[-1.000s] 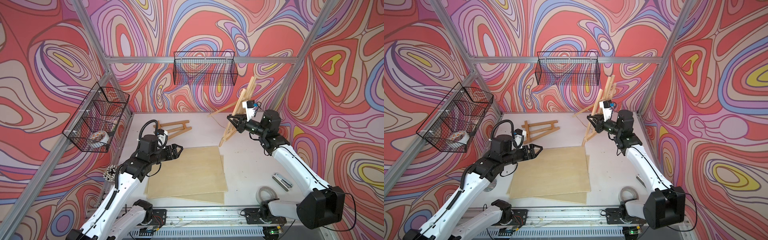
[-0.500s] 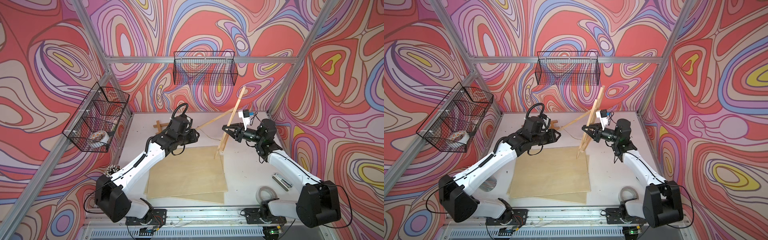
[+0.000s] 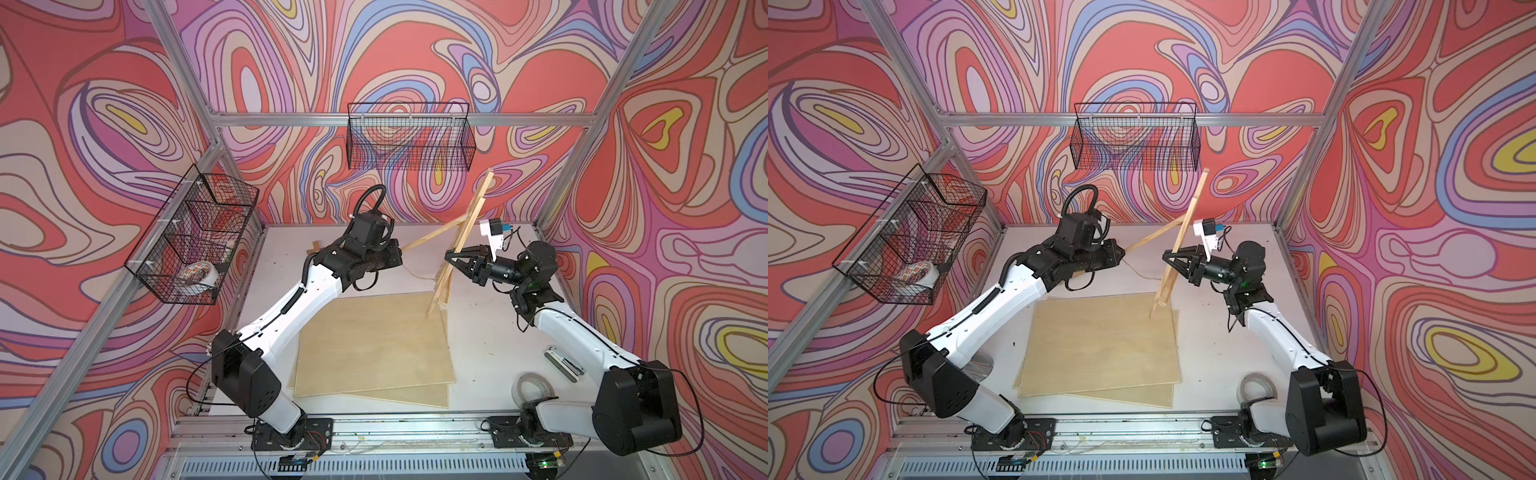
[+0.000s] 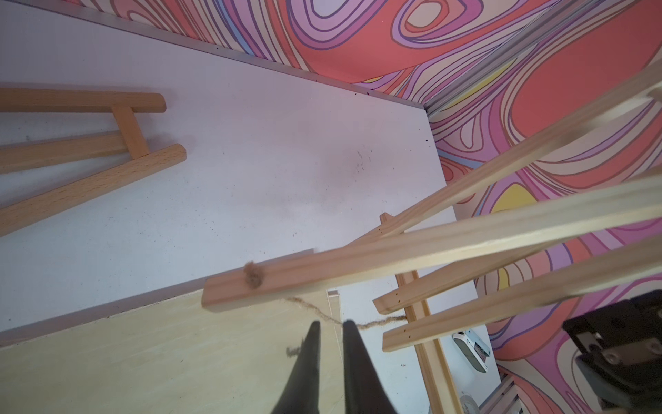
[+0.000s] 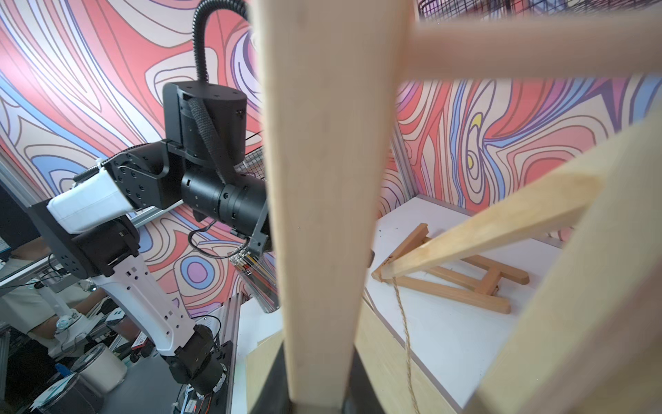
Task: Disassemble the easel
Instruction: Fold up the easel.
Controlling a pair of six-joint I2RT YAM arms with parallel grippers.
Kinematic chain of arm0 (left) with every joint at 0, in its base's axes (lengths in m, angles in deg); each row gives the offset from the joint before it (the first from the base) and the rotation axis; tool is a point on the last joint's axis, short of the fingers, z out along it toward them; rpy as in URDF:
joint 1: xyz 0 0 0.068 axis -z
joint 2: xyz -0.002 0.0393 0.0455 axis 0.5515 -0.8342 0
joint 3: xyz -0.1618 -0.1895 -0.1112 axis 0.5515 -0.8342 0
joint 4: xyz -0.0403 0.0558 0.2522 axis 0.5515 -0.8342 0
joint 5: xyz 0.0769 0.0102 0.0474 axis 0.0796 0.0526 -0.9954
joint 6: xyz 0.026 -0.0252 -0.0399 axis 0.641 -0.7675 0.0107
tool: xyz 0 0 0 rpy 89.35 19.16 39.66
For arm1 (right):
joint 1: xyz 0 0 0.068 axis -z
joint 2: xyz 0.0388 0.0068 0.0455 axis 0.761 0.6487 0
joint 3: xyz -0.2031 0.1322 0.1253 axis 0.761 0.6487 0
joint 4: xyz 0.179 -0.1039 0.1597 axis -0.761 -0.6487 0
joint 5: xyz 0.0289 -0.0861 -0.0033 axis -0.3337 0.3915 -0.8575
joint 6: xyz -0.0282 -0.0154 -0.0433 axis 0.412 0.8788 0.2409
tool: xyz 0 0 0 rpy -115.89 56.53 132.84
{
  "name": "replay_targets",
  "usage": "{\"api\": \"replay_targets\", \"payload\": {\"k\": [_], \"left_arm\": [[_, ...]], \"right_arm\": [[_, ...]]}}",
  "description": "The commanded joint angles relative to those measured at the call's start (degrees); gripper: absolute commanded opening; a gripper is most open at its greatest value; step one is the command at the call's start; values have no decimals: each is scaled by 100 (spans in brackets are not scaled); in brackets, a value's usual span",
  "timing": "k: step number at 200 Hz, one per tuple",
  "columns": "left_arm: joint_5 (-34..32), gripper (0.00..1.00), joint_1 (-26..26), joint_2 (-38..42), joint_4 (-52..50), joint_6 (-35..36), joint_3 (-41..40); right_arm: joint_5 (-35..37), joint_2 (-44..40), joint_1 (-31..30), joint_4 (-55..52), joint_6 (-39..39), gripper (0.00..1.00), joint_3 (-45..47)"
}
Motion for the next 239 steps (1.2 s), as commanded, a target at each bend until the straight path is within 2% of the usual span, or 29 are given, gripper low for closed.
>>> {"api": "replay_targets", "payload": {"k": [1,61,149,211,239], "left_arm": [[224,14,44,-238,-220,-11,134],[633,12,367,-596,-67,-171,97],[619,10,516,-591,64,-253,-185],[-38,13,517,427,-643,434,151],[-705,13,502,530,-749,666,378]], "right_arm": [[-129,-108,-15,527,-59,0,14],[-128,-227,-16,589,-53,0,64],[-107,-313,-15,653,-63,0,108],[-68,-287,-15,514,14,0,78],[-104,-274,-15,605,-45,0,91]]}}
